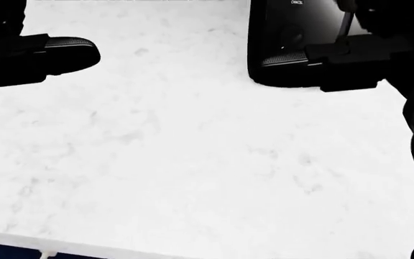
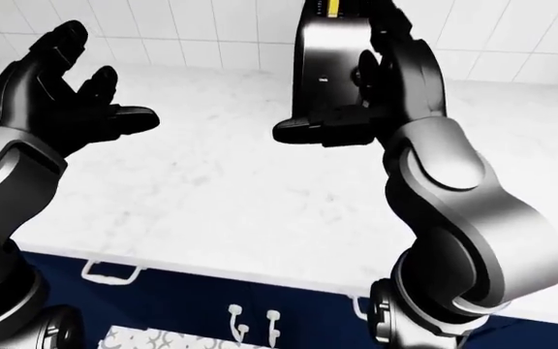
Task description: Push down the lever of the toaster to turn it on.
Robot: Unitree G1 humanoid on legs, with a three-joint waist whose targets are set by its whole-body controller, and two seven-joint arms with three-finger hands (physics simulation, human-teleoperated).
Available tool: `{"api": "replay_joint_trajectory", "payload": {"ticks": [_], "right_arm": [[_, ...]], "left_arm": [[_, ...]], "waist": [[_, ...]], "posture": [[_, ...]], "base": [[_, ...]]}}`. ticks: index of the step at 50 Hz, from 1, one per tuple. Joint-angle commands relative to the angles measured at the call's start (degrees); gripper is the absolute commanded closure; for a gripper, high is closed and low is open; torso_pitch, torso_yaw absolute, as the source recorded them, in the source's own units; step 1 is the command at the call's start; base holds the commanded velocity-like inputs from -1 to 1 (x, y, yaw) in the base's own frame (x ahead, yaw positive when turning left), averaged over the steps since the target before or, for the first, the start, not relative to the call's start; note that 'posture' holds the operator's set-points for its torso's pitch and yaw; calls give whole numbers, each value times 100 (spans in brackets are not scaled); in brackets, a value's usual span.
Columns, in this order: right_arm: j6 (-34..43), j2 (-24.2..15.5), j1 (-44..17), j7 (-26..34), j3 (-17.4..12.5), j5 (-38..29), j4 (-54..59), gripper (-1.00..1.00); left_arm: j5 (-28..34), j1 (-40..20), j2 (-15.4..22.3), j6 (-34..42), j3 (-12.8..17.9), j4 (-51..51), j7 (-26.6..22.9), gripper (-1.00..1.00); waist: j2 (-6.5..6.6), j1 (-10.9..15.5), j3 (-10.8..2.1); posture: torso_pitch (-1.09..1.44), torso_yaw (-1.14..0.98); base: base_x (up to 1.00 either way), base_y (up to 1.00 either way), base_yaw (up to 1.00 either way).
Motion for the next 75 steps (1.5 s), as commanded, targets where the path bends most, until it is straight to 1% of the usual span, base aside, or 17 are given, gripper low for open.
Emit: {"api": "replay_joint_trajectory", "payload": {"ticks": [1,3,6,16,30,33,38,46,56,61,64,68,71,72,75], "right_arm": [[-156,-46,-169,-6,-46,-37,-77,-100],[-196,-51,-138,12,-38,-50,-64,-100],[-193,-50,-141,22,-43,-61,-61,-100],[-249,-33,-101,52,-12,-108,-20,-100],[-190,-16,-142,69,-21,-146,-48,-100],[-233,-19,-103,85,-11,-162,-36,-100],[-247,-15,-99,97,-10,-173,-32,-100],[-260,-19,-86,113,-12,-189,-24,-100],[-222,8,-111,110,-11,-193,-43,-100],[-348,-8,-26,141,27,-237,32,-100],[-326,-21,-77,135,-3,-254,66,-100],[-398,-77,-111,146,79,-334,223,-100],[-560,-253,-96,282,275,-518,381,-100],[-581,-244,-103,315,284,-564,418,-100],[-705,-215,-73,440,440,-799,595,-100]], "left_arm": [[-24,-172,64,-141,53,-104,12,-100],[-4,-142,73,-183,29,-69,-12,-100],[18,-125,68,-219,17,-43,-38,-100],[93,-86,22,-258,-35,6,-103,-100],[145,-70,-67,-293,-26,-20,-141,-100],[161,-44,-64,-311,-47,-13,-167,-100],[188,-31,-75,-353,-42,-5,-184,-100],[210,-56,-87,-346,-43,-17,-190,-100],[202,-32,-91,-353,-44,-5,-206,-100],[177,-69,-91,-351,-26,-16,-172,-100],[143,-76,-105,-367,-24,-25,-131,-100],[136,-61,-111,-367,-63,-49,-102,-100],[123,-34,-97,-396,-48,-50,-116,-100],[139,-15,-95,-426,-57,-36,-132,-100],[121,-49,-87,-409,-44,-27,-116,-100]], "waist": [[13,-4,-149],[15,-4,-174],[17,-2,-245],[18,8,-562],[14,31,-1099],[16,34,-1197],[19,45,-1414],[11,69,-1699],[3,100,-1964],[-2,115,-2093],[-4,116,-2133],[0,123,-2157],[0,123,-2167],[0,122,-2169],[5,115,-2172]], "posture": [[-1,0],[-2,0],[-5,0],[-15,0],[-28,0],[-30,0],[-34,0],[-38,0],[-45,0],[-49,0],[-49,0],[-49,0],[-49,0],[-49,0],[-49,0]], "base": [[0,0,0],[0,0,0],[0,0,0],[0,0,0],[0,0,0],[0,0,0],[0,0,0],[0,0,0],[0,0,0],[0,0,0],[0,0,0],[0,0,0],[0,0,0],[0,0,0],[0,0,0]]}}
